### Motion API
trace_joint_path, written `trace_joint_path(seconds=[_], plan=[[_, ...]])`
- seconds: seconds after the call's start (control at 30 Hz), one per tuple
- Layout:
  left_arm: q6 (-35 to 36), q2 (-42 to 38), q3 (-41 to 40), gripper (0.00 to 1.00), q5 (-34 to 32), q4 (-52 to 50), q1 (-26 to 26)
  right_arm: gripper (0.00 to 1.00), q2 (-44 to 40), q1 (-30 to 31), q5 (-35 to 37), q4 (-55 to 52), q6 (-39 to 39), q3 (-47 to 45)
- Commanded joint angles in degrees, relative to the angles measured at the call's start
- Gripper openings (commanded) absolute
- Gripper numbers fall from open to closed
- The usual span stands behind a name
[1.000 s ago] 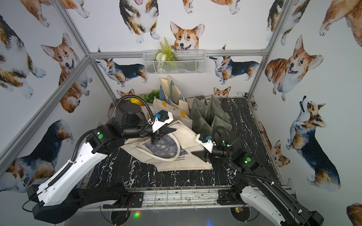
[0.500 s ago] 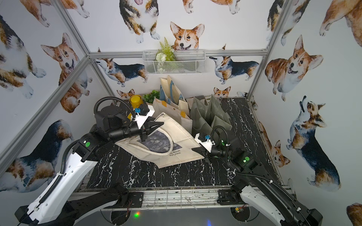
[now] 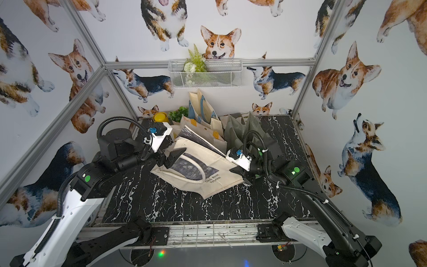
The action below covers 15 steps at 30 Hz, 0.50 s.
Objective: Put away the canvas bag
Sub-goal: Press the canvas bag at the center of the board.
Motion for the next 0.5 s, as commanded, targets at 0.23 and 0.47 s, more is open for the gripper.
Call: trace_joint_path(seconds=[0.23, 0.47], plan=[[11.0, 3.0, 12.7, 1.00, -3.3, -14.8, -1.2, 0.00, 9.0, -0.9, 4.1, -18.8, -10.3, 14.3], [15.3, 12.2, 22.5, 1.00, -15.4, -25.8, -17.3, 0.00, 10.7, -1.0, 4.6, -21.2, -10.9, 16.6]])
